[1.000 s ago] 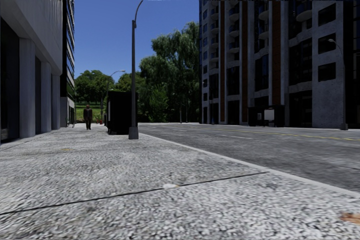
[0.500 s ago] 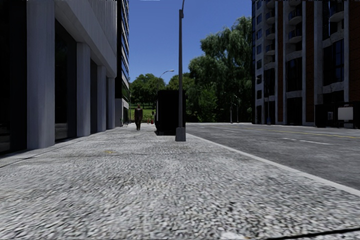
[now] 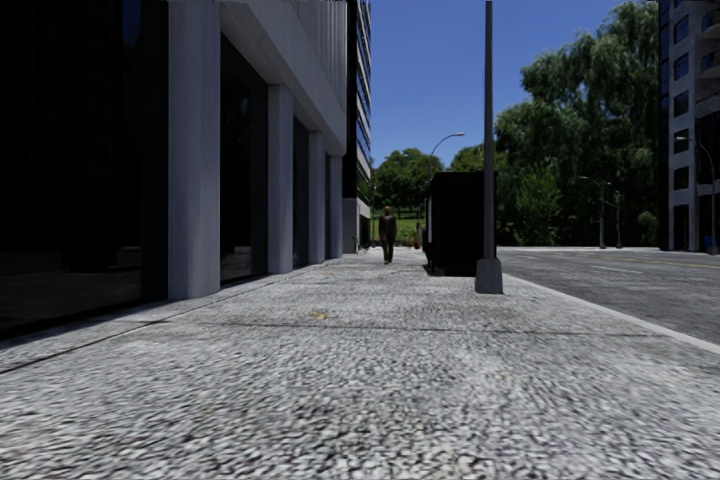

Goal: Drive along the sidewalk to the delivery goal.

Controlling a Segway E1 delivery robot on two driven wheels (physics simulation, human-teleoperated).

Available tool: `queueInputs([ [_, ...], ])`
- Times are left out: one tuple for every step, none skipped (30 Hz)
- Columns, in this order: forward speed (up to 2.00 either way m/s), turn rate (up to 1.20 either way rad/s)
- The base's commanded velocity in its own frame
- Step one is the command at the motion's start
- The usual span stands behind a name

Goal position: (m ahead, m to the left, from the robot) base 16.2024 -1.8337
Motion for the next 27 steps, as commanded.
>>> queueInputs([
  [2.0, 0.65],
  [2.0, 0.65],
  [2.0, 0.63],
  [2.0, 0.63],
  [2.0, 0.62],
  [2.0, 0.62],
  [2.0, 0.62],
  [2.0, 0.62],
  [2.0, 0.61],
  [2.0, 0.61],
  [2.0, 0.6],
  [2.0, 0.58],
  [2.0, 0.46],
  [2.0, 0.46],
  [2.0, 0.28],
  [2.0, 0.0],
  [2.0, 0.0],
  [2.0, 0.0],
  [2.0, 0.0],
  [2.0, 0.0],
  [2.0, 0.0],
  [2.0, 0.0],
  [2.0, 0.0],
  [2.0, 0.0],
  [2.0, 0.0],
  [2.0, 0.0],
  [2.0, 0.0],
])
